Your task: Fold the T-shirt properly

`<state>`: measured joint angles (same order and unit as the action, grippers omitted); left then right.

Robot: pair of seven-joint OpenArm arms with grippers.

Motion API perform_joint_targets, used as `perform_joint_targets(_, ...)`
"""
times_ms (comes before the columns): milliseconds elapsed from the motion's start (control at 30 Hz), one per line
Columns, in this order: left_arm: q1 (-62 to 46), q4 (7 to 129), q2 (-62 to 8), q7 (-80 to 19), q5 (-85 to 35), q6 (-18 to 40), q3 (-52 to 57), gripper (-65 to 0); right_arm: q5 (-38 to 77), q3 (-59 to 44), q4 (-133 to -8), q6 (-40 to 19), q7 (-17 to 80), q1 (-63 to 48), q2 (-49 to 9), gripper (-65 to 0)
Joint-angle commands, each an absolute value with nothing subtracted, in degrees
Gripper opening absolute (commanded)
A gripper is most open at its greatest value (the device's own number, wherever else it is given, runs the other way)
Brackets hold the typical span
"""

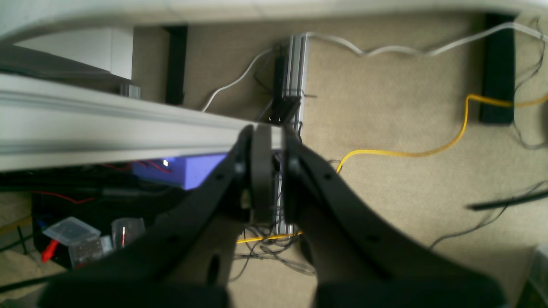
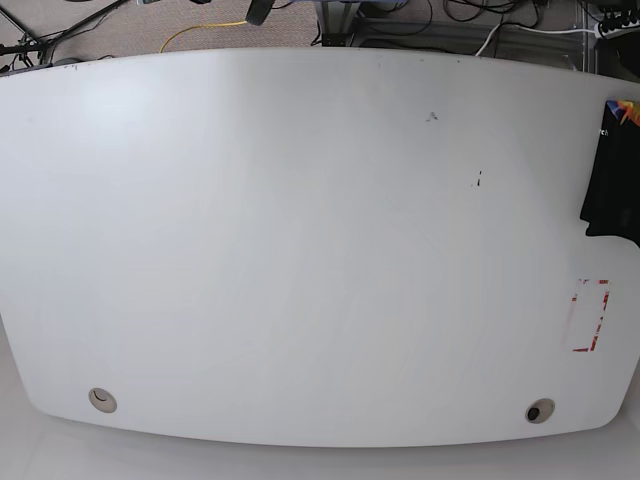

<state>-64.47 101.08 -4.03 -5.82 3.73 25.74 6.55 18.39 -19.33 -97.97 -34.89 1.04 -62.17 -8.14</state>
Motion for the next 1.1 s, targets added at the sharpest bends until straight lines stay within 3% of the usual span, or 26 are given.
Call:
perform_joint_targets(0, -61.67, 95.08, -4.18, -5.41, 3.47, 25.80, 6.55, -33.8, 18.15, -19.56, -94.55, -35.38, -0.13, -61.49, -8.48, -62.1)
perform_joint_targets(200, -50.24, 76.35, -4.09, -5.41, 3.47, 25.80, 6.64, -33.9, 11.30, -15.96, -78.81, -35.12, -0.22, -53.76, -8.48, -62.1)
perform_joint_targets(600, -33.27, 49.54, -4.09, -5.23, 3.56, 25.45, 6.55, -33.9, 10.77, -11.56, -58.51, -34.86, -0.31, -41.27, -8.48, -62.1)
perform_joint_targets(767, -27.91, 41.98, -4.09, -5.23, 3.82, 21.05, 6.55, -33.9, 10.33, -11.47, -49.54, -34.68, -2.51, -36.44, -8.48, -62.1)
perform_joint_targets(1067, -16.57, 24.75, -4.09, -5.23, 3.91, 12.88, 6.46, -33.9, 3.38, -11.38, -40.66, -27.82, -4.62, -30.64, -8.04, -62.0)
